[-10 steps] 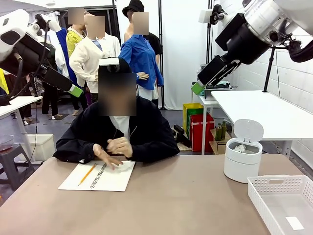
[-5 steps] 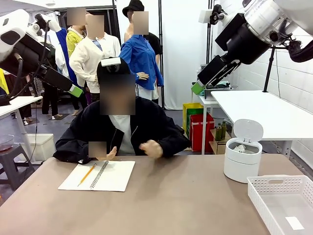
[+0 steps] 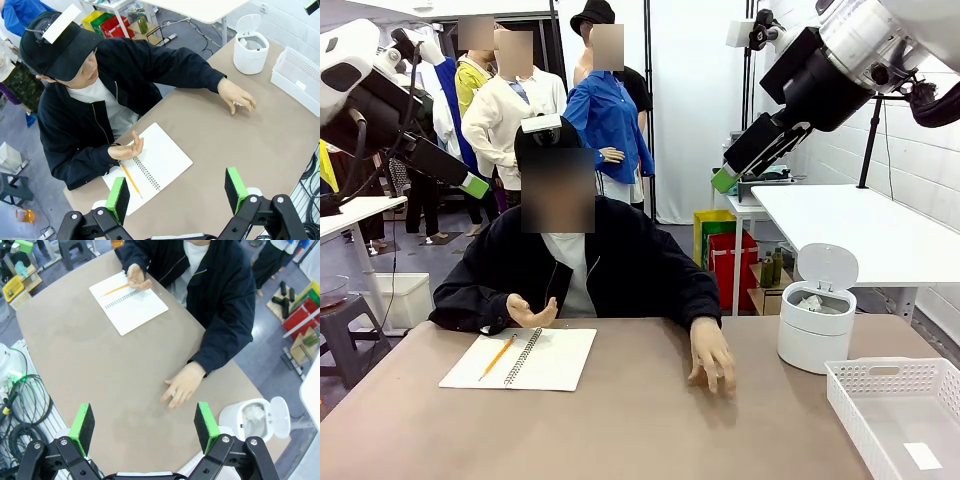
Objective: Sort the paper based on its condition.
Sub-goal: If a person hands you a paper, place it in the Organizing basket , and if it's crumpled, put it in the Trash can.
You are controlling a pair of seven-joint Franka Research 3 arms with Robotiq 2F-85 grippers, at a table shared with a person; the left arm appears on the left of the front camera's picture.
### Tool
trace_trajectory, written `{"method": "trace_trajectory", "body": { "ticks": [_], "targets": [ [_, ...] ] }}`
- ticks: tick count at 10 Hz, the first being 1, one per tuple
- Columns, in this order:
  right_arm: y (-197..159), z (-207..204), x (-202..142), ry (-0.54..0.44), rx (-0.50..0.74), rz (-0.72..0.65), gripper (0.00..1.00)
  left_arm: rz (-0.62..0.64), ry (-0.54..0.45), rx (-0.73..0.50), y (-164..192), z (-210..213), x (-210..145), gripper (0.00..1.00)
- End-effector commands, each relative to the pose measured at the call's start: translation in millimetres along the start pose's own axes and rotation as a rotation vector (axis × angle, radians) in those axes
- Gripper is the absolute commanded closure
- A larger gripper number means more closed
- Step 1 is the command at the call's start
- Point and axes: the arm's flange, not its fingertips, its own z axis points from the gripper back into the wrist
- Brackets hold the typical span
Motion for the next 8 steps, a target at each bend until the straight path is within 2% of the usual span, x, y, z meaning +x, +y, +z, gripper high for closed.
{"method": "trace_trajectory", "body": {
  "ticks": [1, 8],
  "targets": [
    [-0.5, -1.3, 0.0, 0.002, 0.004, -0.005, 0.0, 0.001, -0.005, 0.001, 0.5, 0.3, -0.5, 0.0],
    [-0.5, -1.3, 0.0, 0.002, 0.004, -0.005, 0.0, 0.001, -0.005, 0.001, 0.5, 0.3, -0.5, 0.0]
  ]
}}
